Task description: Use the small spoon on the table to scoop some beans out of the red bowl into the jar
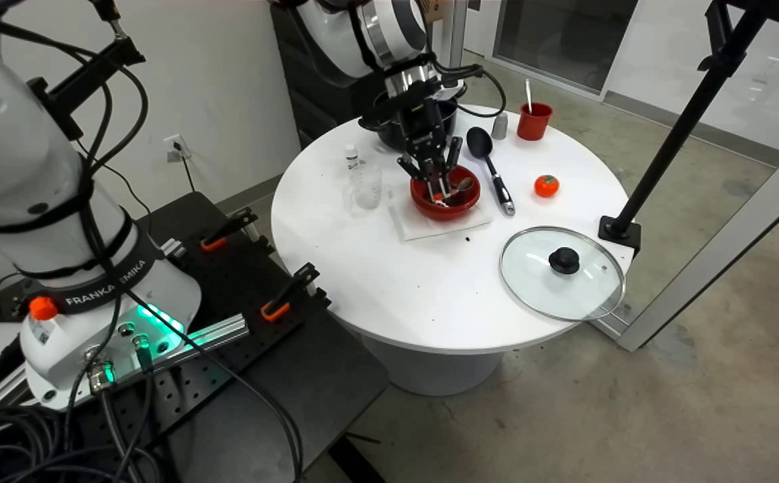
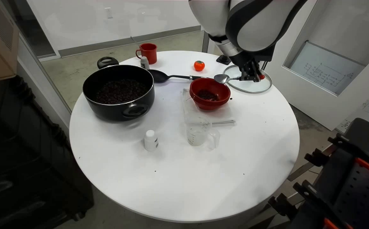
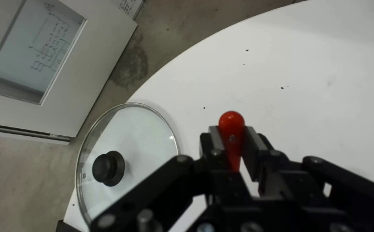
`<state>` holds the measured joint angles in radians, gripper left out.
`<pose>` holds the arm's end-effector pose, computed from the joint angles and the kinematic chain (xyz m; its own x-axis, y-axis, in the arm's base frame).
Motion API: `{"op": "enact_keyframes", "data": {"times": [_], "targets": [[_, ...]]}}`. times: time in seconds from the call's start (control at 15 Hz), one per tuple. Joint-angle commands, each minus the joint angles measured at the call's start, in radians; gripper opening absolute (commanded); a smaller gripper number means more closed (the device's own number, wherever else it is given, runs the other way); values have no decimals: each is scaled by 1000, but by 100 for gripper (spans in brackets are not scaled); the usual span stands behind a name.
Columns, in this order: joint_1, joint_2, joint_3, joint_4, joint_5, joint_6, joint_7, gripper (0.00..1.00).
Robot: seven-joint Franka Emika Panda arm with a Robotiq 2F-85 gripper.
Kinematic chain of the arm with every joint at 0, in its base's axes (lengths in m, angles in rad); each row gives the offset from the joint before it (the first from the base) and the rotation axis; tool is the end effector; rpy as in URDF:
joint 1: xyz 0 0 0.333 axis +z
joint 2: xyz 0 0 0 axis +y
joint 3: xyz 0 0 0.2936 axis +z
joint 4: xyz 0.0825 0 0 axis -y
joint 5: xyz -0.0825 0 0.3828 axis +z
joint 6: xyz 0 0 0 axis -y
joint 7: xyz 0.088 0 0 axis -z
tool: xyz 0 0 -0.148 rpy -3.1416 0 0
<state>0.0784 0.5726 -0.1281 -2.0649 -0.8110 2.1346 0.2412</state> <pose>0.5111 -0.0890 0.0858 0.8677 0.1539 -0.4727 0.4186 -0.7392 0.5276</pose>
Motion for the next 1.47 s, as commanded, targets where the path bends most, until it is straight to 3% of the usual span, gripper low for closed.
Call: {"op": "enact_keyframes", "data": {"times": [0.0,0.67,0.93,1.4], "targets": [[19,23,-6,10,-93,-10,82,5],[9,20,66,-25,-90,3,50,5],[45,46,38,-14,-182,-10,141,5],[37,77,51,-23,-274,-43,210,5]]}}
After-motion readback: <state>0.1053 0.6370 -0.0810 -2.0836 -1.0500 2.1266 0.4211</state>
